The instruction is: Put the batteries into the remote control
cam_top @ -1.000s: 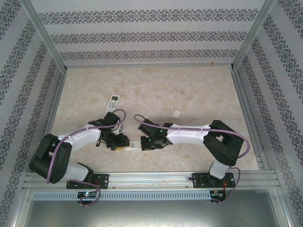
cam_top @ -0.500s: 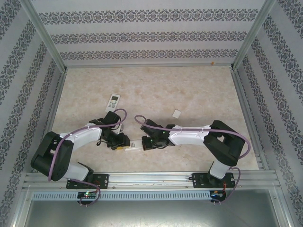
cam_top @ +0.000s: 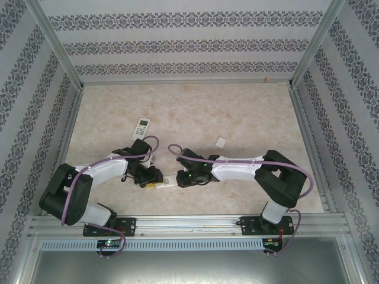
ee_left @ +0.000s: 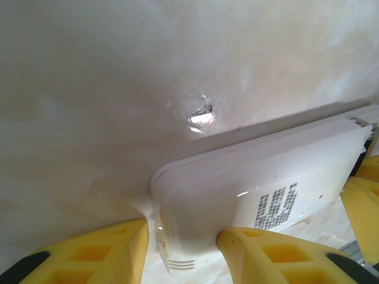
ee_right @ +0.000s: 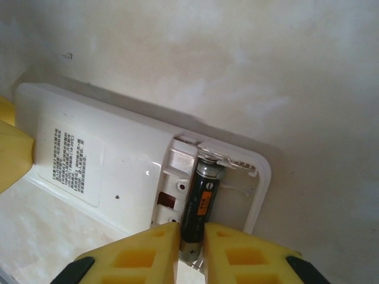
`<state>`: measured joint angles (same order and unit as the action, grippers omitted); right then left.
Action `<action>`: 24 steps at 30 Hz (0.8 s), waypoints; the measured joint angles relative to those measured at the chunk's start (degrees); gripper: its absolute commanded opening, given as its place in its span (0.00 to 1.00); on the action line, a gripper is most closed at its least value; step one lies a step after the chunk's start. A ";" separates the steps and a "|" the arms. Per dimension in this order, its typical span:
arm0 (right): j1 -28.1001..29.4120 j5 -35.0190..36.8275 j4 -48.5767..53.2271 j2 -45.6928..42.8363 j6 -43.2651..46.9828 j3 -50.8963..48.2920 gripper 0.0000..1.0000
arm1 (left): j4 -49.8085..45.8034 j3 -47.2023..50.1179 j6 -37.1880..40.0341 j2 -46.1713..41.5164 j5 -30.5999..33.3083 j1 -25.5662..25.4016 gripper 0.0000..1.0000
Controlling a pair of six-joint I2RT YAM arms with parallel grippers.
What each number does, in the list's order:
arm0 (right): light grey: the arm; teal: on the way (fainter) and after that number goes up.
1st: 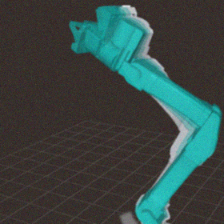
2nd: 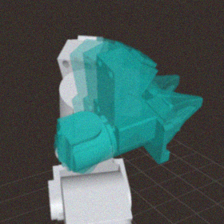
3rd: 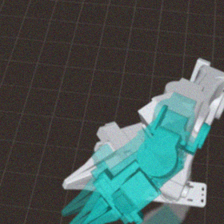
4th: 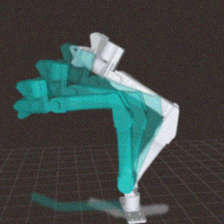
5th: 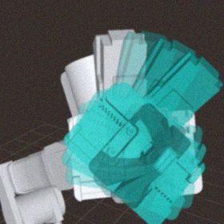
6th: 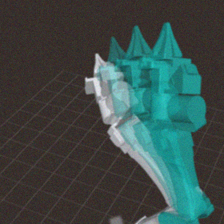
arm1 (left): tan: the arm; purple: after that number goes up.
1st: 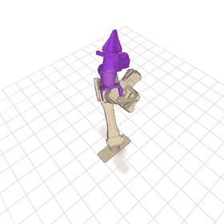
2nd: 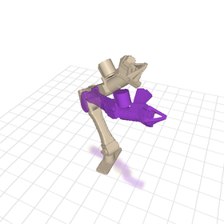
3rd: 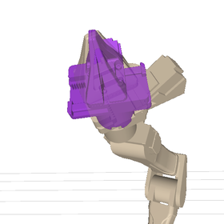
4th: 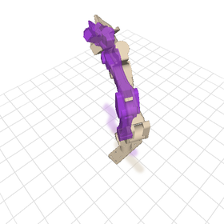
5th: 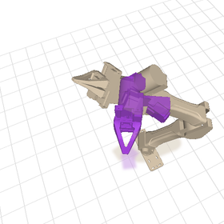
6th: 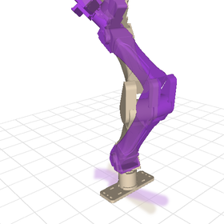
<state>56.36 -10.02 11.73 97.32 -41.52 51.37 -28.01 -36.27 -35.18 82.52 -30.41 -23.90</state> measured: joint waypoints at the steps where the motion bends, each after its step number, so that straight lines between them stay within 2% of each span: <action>1: -0.04 0.44 0.07 -0.39 0.28 0.00 0.25 | 0.00 0.00 0.02 0.02 0.00 0.00 0.43; 6: -2.29 2.40 0.02 -5.73 2.29 0.00 0.32 | -0.07 -0.11 0.00 0.11 0.02 0.00 0.43; 12: -8.20 6.75 1.01 -13.40 7.74 0.00 0.42 | -0.28 -0.28 0.02 0.02 0.20 0.00 0.46; 15: -12.07 8.37 3.41 -14.27 10.05 0.00 0.43 | -0.11 -0.35 -0.07 -0.61 0.31 -0.07 0.55; 17: -14.69 9.33 5.18 -14.43 9.92 -0.13 0.43 | 0.44 -0.35 -0.52 -1.18 0.52 -0.57 0.67; 19: -16.31 10.49 6.78 -14.47 9.07 -0.28 0.43 | 1.14 -0.35 -0.94 -2.14 0.50 -1.31 0.75; 24: -16.37 12.61 11.30 -14.21 8.94 0.09 0.44 | 2.25 -0.37 -0.90 -3.93 2.38 -1.77 0.91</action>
<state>39.99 2.59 23.03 83.11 -32.58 51.46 -25.76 -36.64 -36.07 78.59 -28.03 -25.67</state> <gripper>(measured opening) 0.438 0.854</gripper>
